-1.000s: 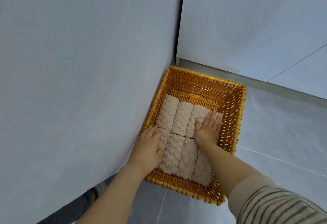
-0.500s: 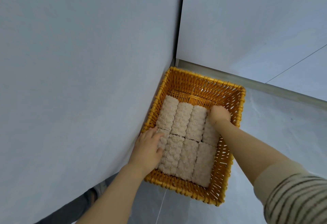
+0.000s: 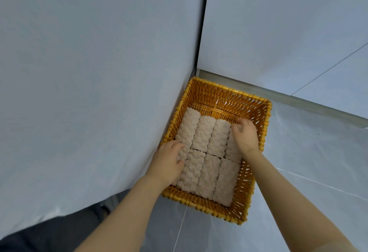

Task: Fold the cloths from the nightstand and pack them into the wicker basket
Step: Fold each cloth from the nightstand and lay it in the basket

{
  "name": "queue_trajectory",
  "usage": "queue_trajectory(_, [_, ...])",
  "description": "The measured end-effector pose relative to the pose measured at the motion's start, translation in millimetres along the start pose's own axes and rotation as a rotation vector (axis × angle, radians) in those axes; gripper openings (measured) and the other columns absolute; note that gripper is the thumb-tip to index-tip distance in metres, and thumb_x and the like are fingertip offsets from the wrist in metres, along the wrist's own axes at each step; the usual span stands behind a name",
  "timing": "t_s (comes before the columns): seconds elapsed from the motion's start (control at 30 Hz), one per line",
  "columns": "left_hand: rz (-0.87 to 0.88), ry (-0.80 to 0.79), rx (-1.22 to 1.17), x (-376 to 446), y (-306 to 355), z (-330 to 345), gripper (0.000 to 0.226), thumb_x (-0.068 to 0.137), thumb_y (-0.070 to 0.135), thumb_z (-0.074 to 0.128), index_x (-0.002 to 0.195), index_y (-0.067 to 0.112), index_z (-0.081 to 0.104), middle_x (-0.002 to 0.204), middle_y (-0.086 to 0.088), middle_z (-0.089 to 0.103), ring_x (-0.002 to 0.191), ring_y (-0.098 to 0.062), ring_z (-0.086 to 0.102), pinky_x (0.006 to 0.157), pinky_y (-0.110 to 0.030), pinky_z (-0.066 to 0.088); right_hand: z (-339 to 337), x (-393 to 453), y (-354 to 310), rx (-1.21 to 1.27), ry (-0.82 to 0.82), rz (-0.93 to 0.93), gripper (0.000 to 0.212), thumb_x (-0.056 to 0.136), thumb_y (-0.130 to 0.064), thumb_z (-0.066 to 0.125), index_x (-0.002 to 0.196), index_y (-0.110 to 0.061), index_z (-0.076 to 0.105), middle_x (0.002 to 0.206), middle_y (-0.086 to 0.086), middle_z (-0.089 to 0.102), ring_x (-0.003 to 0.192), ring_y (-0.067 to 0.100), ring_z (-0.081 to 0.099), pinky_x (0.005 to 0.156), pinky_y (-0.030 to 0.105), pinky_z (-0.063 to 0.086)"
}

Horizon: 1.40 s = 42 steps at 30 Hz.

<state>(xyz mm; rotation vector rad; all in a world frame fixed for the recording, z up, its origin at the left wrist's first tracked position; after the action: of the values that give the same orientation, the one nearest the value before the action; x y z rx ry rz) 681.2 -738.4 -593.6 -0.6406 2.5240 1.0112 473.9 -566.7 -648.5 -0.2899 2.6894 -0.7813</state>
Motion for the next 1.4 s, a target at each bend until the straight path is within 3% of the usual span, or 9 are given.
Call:
queue_trajectory(0.13, [0.034,0.038,-0.076,-22,15,-22,0.047,0.097,0.018,0.051,0.143,0.021,0.042,0.149,0.002,0.04,0.134,-0.012,0.038,0.111,-0.023,0.028,-23,-61,-20,0.391,-0.066,0.082,0.026,0.098,-0.021,0.05,0.12,-0.015,0.063,0.127,0.0,0.059,0.111,0.016,0.058,0.097,0.036,0.048])
queue_trajectory(0.2, [0.062,0.035,-0.105,-39,29,-33,0.045,0.098,0.018,0.05,0.142,0.022,0.044,0.146,0.005,0.042,0.131,-0.009,0.04,0.108,-0.02,0.03,-35,-90,-35,0.556,-0.082,0.118,0.022,0.099,-0.017,0.049,0.113,-0.016,0.066,0.12,0.0,0.065,0.1,0.015,0.065,0.093,0.042,0.054])
queue_trajectory(0.3, [0.102,0.081,-0.138,-65,53,-52,0.041,0.098,0.021,0.05,0.139,0.025,0.048,0.143,0.01,0.046,0.13,-0.005,0.041,0.107,-0.02,0.032,-53,-130,-65,0.768,-0.095,0.125,0.022,0.099,-0.011,0.048,0.107,-0.015,0.067,0.104,0.002,0.07,0.095,0.018,0.067,0.092,0.037,0.054])
queue_trajectory(0.4, [0.129,0.185,-0.174,-103,78,-79,0.036,0.097,0.022,0.053,0.132,0.024,0.055,0.135,0.011,0.054,0.124,-0.004,0.048,0.105,-0.022,0.038,-75,-170,-104,0.856,-0.107,0.059,0.023,0.1,-0.009,0.047,0.107,-0.015,0.068,0.102,0.004,0.071,0.092,0.016,0.069,0.085,0.029,0.055])
queue_trajectory(0.6, [0.14,0.425,-0.529,-211,82,-126,0.023,0.095,0.018,0.058,0.103,0.038,0.064,0.107,0.025,0.064,0.103,0.011,0.057,0.091,-0.01,0.045,-103,-244,-180,1.006,-0.17,-0.12,0.023,0.1,-0.009,0.047,0.108,-0.003,0.068,0.097,0.013,0.073,0.093,0.025,0.069,0.083,0.034,0.056])
queue_trajectory(0.8, [0.135,0.708,-0.688,-308,39,-168,0.022,0.095,0.024,0.058,0.113,0.035,0.063,0.114,0.021,0.062,0.106,0.016,0.052,0.088,-0.001,0.04,-121,-319,-256,0.953,-0.192,-0.397,0.022,0.099,-0.009,0.048,0.104,-0.01,0.069,0.095,0.003,0.073,0.09,0.017,0.068,0.08,0.024,0.055])
queue_trajectory(1.03, [0.15,0.99,-0.803,-396,-15,-210,0.026,0.093,0.016,0.061,0.11,0.035,0.065,0.112,0.02,0.067,0.106,0.008,0.058,0.088,-0.009,0.046,-108,-391,-356,0.838,-0.38,-0.699,0.021,0.097,-0.006,0.05,0.105,-0.012,0.069,0.099,-0.002,0.073,0.09,0.014,0.068,0.083,0.022,0.054])
queue_trajectory(1.17, [0.12,1.111,-0.85,-435,-53,-233,0.027,0.093,0.012,0.06,0.106,0.035,0.065,0.111,0.023,0.066,0.104,0.011,0.058,0.08,-0.003,0.043,-79,-421,-421,0.749,-0.518,-0.828,0.025,0.097,-0.003,0.05,0.102,-0.016,0.07,0.098,-0.008,0.072,0.088,0.01,0.067,0.083,0.023,0.054])
queue_trajectory(1.4, [-0.005,1.314,-0.756,-489,-125,-276,0.025,0.091,0.013,0.063,0.105,0.033,0.066,0.109,0.017,0.068,0.102,0.008,0.06,0.082,-0.011,0.049,-33,-452,-516,0.67,-0.652,-1.001,0.022,0.095,-0.005,0.055,0.102,-0.019,0.07,0.101,-0.005,0.071,0.094,0.024,0.064,0.086,0.035,0.051])
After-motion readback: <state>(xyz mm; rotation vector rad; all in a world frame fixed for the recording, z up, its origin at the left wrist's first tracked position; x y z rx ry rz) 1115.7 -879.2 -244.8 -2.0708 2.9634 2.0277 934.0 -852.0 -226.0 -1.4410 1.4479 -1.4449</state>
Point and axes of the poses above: each hand's wrist, its own x-axis towards the middle knuckle, its own z-axis out of the palm, y = z × x, the point moved 8 cm from there along x, towards the middle knuckle
